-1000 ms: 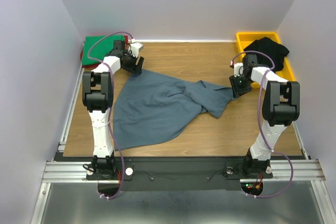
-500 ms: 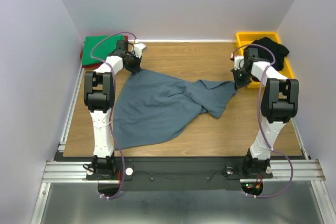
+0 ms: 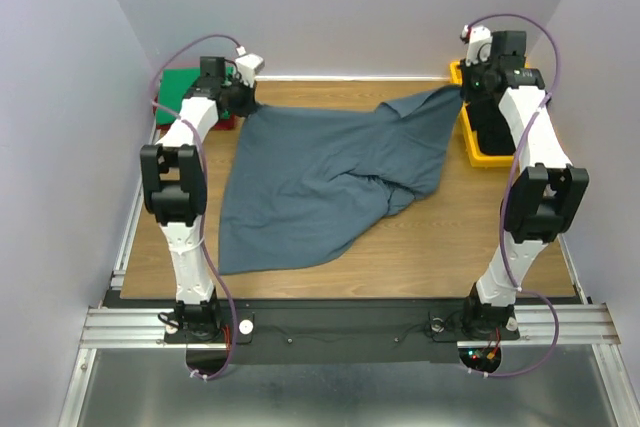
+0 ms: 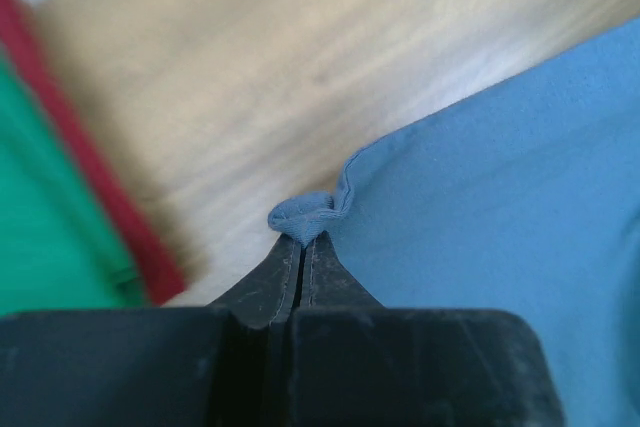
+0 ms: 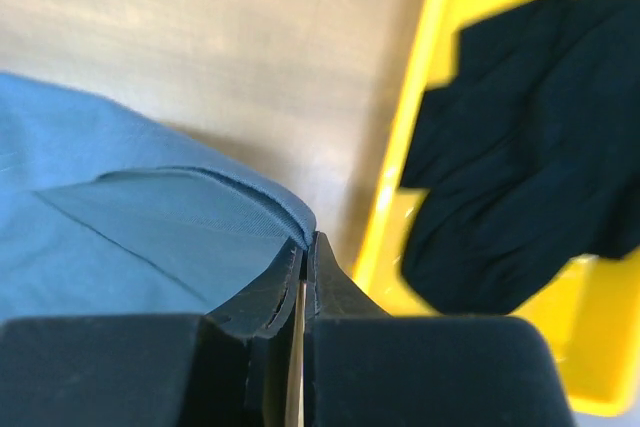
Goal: Fold and stack the t-shirts
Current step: Flatten the tshirt out
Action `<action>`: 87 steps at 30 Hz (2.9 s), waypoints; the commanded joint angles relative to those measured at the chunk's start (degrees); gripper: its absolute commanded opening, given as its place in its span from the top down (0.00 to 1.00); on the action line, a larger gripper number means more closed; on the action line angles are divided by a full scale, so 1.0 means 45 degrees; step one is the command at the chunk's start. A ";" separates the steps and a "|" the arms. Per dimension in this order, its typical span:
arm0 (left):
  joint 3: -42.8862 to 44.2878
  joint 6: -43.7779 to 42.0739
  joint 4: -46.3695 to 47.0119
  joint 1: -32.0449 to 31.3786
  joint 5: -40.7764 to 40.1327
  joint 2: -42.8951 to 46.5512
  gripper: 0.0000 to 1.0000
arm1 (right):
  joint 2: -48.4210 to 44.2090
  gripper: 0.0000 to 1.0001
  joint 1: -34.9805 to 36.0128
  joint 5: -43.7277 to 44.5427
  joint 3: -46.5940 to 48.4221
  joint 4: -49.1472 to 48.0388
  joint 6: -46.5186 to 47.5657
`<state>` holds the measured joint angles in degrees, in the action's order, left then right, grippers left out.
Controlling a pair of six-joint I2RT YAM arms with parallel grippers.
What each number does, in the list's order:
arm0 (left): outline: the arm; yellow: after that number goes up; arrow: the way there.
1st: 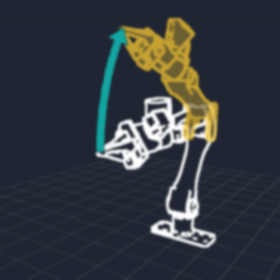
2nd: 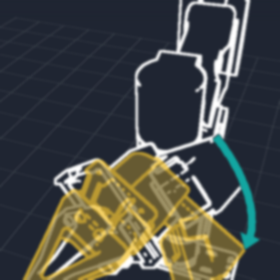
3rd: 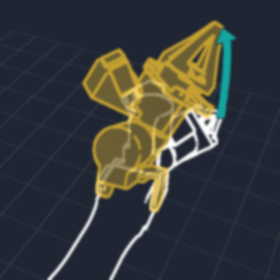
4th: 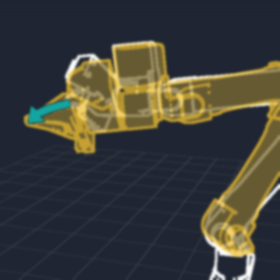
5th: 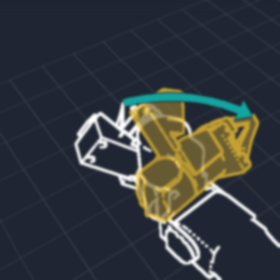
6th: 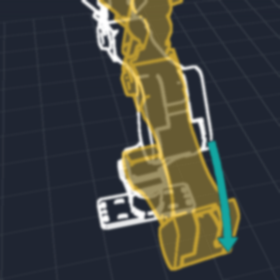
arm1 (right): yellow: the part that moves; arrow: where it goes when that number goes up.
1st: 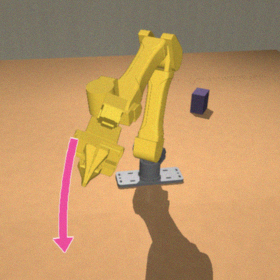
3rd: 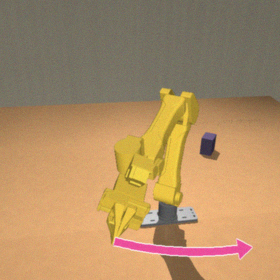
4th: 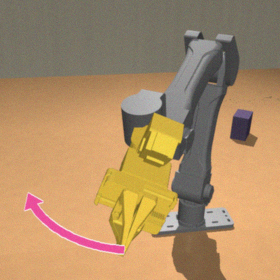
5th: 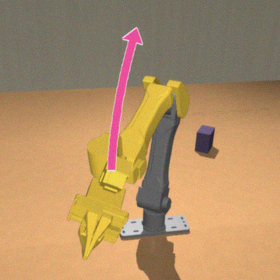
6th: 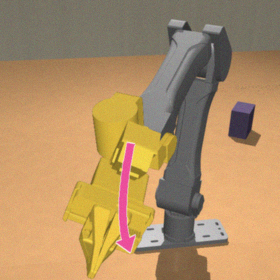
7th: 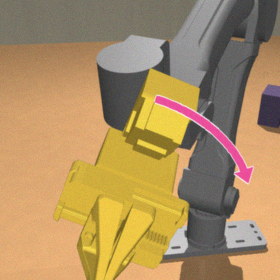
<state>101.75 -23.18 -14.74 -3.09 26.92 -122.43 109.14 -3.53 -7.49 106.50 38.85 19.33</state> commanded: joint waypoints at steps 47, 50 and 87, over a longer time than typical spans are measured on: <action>-0.3648 0.3978 0.5385 0.1351 0.2925 1.3731 1.00 | -0.6619 0.99 -0.0075 0.2172 0.5806 -0.1914 0.0469; -0.3647 0.4018 0.5794 0.1332 0.2808 1.3380 1.00 | -0.6035 0.99 -0.0075 0.2016 0.5787 -0.2090 0.0528; -0.2111 0.9253 1.9035 0.1801 0.4154 0.3320 1.00 | -0.2084 0.99 -0.0017 -0.0637 0.1264 -1.0919 -0.1309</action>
<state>101.93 18.02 62.57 4.56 41.58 -107.61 100.53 -3.38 -3.92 123.22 -8.86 12.62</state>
